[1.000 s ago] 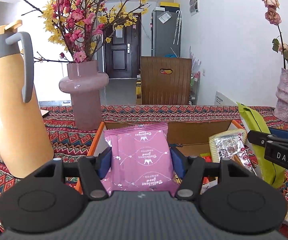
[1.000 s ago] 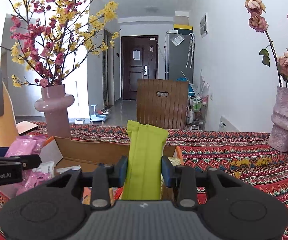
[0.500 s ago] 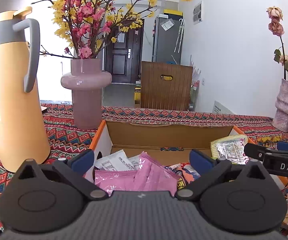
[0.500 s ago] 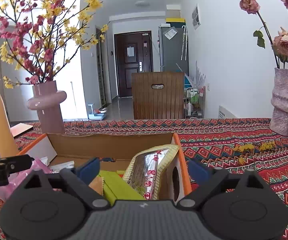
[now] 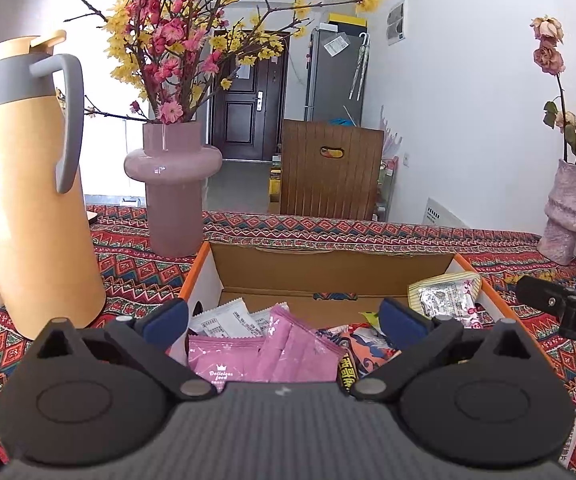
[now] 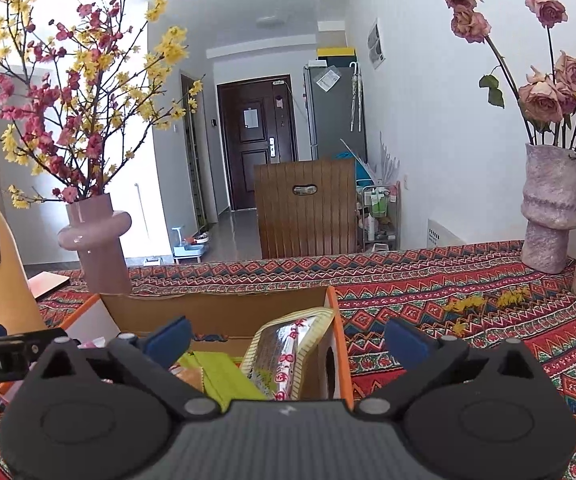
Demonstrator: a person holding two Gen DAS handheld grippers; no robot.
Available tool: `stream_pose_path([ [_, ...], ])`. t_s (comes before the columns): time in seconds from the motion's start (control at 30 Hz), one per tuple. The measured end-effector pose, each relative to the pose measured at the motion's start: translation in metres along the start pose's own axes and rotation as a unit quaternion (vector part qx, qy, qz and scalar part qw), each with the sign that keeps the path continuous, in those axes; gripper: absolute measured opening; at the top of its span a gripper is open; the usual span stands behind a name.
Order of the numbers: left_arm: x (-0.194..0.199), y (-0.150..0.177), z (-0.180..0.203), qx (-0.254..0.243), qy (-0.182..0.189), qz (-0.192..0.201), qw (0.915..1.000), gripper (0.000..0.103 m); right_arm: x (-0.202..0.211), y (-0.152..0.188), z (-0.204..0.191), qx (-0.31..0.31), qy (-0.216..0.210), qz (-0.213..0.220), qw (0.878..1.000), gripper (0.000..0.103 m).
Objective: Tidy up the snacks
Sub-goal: 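Open both tools to drop the pink packet and green bar into the box, then move both tools back toward the loose packets in front of the box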
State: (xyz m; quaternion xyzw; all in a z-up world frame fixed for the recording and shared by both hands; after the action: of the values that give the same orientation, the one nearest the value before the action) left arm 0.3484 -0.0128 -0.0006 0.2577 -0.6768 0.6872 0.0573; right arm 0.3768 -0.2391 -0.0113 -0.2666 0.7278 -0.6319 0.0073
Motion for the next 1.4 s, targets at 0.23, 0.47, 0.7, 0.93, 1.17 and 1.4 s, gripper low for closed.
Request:
stream_pose_path([
  [0.23,0.023,0.021,0.011,-0.028,0.016,-0.031,0.999,0.103,0.038,0.018,0.012,0.0,0.012,-0.017,1.0,0.103],
  [0.47,0.038,0.054,0.021,-0.05,0.031,-0.077,0.9953,0.103,0.065,0.047,0.023,0.002,0.02,-0.043,0.999,0.103],
  [0.7,0.055,0.093,0.039,-0.085,0.056,-0.118,0.9878,0.103,0.084,0.08,0.034,0.0,0.025,-0.072,0.997,0.103],
  [0.93,0.067,0.128,0.061,-0.118,0.072,-0.155,0.9781,0.103,0.095,0.106,0.042,-0.004,0.026,-0.097,0.995,0.103],
  [1.17,0.071,0.148,0.073,-0.141,0.075,-0.173,0.972,0.09,0.103,0.118,0.049,-0.007,0.027,-0.109,0.994,0.103],
  [1.4,0.075,0.152,0.077,-0.15,0.085,-0.176,0.9692,0.066,0.106,0.125,0.052,-0.008,0.028,-0.116,0.993,0.103],
])
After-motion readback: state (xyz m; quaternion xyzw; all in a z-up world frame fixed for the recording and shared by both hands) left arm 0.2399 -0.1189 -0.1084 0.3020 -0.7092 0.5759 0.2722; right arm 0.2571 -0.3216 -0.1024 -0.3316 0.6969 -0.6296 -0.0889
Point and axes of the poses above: each gripper's, at about its wrist camera, not at the fingertips, and x roughly against the way its jaws point, z to its right, y to its underside, the point moved 9 cm from there along -x, roughly the way its jaws point, and after that the axes turned 14 degrees about -y, right-handed, at the moved point
